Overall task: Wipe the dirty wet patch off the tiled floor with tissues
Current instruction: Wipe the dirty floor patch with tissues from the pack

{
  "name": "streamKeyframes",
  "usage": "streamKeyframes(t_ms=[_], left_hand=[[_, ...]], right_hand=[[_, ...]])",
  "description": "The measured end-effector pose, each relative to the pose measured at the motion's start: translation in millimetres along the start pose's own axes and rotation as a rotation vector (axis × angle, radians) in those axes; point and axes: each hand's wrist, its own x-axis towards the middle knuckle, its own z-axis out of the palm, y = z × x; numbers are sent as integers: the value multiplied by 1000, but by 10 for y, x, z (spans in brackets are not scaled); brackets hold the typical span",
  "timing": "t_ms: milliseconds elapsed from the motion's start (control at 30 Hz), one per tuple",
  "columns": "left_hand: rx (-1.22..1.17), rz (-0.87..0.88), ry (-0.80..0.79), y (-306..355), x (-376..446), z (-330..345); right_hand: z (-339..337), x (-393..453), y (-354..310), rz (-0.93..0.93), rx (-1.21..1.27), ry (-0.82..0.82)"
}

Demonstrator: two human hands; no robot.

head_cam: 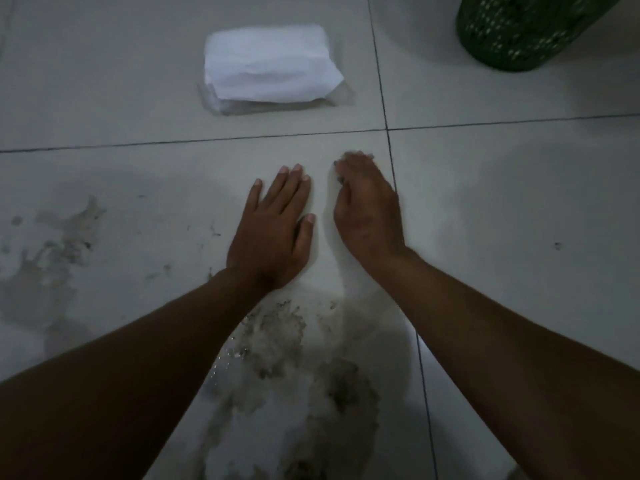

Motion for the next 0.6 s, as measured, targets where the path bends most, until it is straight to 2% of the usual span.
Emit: streamKeyframes(t_ms=[100,200,433,500,600], left_hand=[[-61,-2,-12,-9,0,-19],[-102,-65,-10,-29,-72,-71],[6,-331,26,-281,-780,-318],[31,-404,20,-352,-966,-368],[41,-476,21,-432,-1124,-433]], right_hand=[[-142,-278,-83,-232,20,-191],[-280,-436,17,-361,20,-274],[-81,-329,-246,-98,-52,-179],[-4,-454,-363,-196,-28,-203],[-4,-674,-469,-474,0,-342]])
